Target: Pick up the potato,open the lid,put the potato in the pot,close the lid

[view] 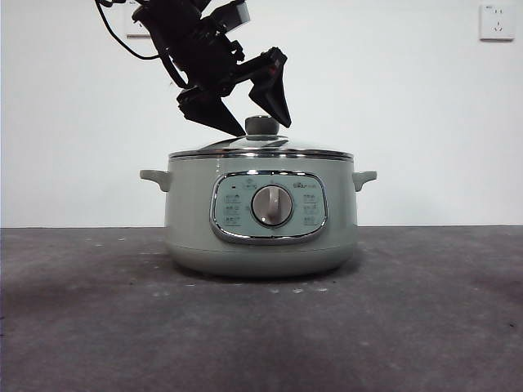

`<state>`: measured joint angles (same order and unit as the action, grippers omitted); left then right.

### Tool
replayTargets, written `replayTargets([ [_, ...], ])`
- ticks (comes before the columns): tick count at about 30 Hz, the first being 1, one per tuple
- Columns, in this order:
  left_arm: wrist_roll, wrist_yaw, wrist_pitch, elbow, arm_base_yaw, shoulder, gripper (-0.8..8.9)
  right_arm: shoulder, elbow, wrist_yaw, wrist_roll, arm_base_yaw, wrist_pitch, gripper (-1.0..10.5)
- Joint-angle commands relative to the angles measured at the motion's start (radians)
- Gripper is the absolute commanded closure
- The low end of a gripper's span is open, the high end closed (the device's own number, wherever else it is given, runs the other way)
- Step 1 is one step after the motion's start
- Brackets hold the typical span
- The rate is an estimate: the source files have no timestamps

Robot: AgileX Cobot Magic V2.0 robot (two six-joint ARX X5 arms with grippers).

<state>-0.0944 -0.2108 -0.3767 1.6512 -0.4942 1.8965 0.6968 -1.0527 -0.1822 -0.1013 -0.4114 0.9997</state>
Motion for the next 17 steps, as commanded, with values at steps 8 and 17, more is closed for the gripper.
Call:
replayTargets([
  [8,-0.006,0.002,0.0,0.002,-0.005,0.019,6.1,-0.002,0.0,0.0,-0.001,-0.002,-0.003,9.6],
  [17,-0.003,-0.006,0.005,0.002,-0.005,0.019,8.22,-0.001,0.0,0.0,0.0,-0.002,-0.002,9.6],
])
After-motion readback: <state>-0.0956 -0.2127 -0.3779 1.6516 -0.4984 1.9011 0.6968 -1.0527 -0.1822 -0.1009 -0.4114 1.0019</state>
